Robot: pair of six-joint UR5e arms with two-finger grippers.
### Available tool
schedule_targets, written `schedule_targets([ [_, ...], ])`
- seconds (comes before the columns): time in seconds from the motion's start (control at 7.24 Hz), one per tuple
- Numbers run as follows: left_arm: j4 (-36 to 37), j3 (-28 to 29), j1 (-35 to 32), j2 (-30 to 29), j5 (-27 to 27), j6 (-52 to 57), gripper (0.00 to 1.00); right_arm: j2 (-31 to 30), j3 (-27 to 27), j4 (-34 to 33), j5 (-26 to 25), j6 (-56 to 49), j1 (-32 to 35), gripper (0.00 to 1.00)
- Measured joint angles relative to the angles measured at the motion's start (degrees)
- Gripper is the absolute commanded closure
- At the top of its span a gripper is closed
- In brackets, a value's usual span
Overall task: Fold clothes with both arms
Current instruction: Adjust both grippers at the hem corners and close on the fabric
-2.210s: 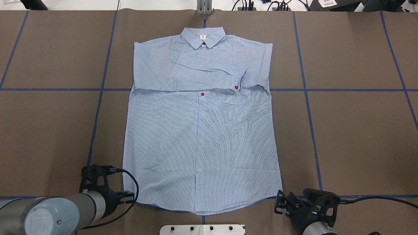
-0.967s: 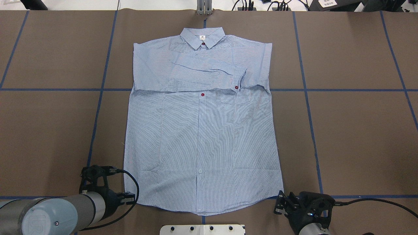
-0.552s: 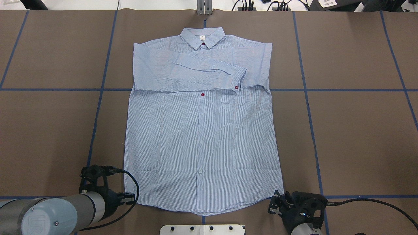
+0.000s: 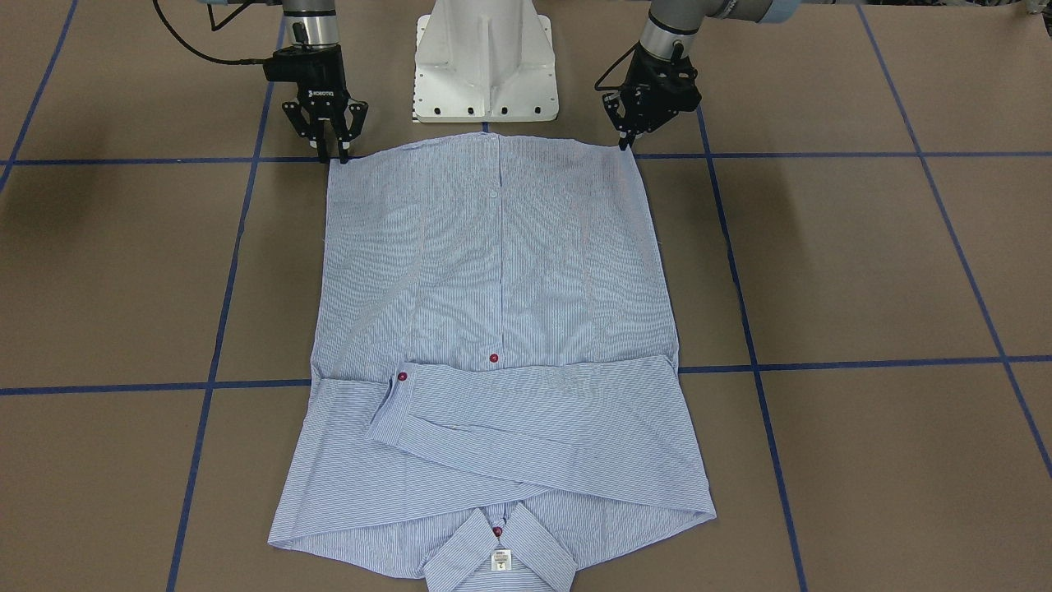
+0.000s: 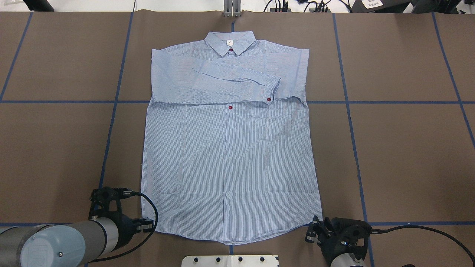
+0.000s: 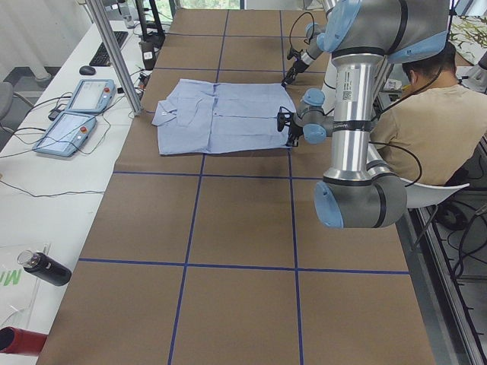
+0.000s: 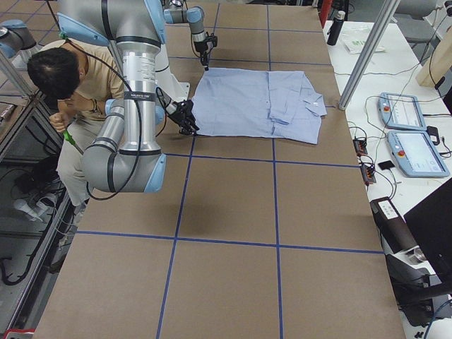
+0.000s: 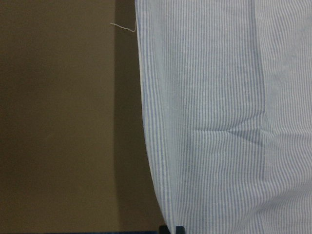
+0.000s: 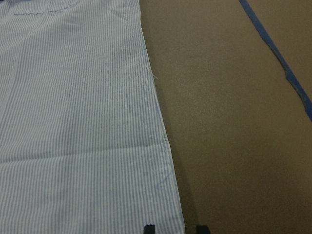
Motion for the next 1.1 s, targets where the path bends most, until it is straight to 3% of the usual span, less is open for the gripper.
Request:
schedule_targets([
  [0.28, 0.0, -0.38, 0.0, 0.09, 0.0, 0.0, 1.0, 0.1, -0.29, -0.04, -0.03, 0.0, 0.03, 0.74],
  [0.69, 0.02, -0.52, 0.0, 0.14, 0.02, 0.04, 1.0, 0.35, 0.76, -3.67, 0.06, -0.13, 0.21, 0.32],
  [0.83, 0.02, -0.52, 0.0, 0.15, 0.06, 0.02, 1.0, 0.27, 1.02, -4.37, 0.13, -0.54, 0.41, 0.3],
  [1.1, 0.02, -0.61, 0.0, 0.15, 0.08, 0.02, 1.0, 0.23, 0.95, -4.7, 0.13, -1.27, 0.57, 0.43],
])
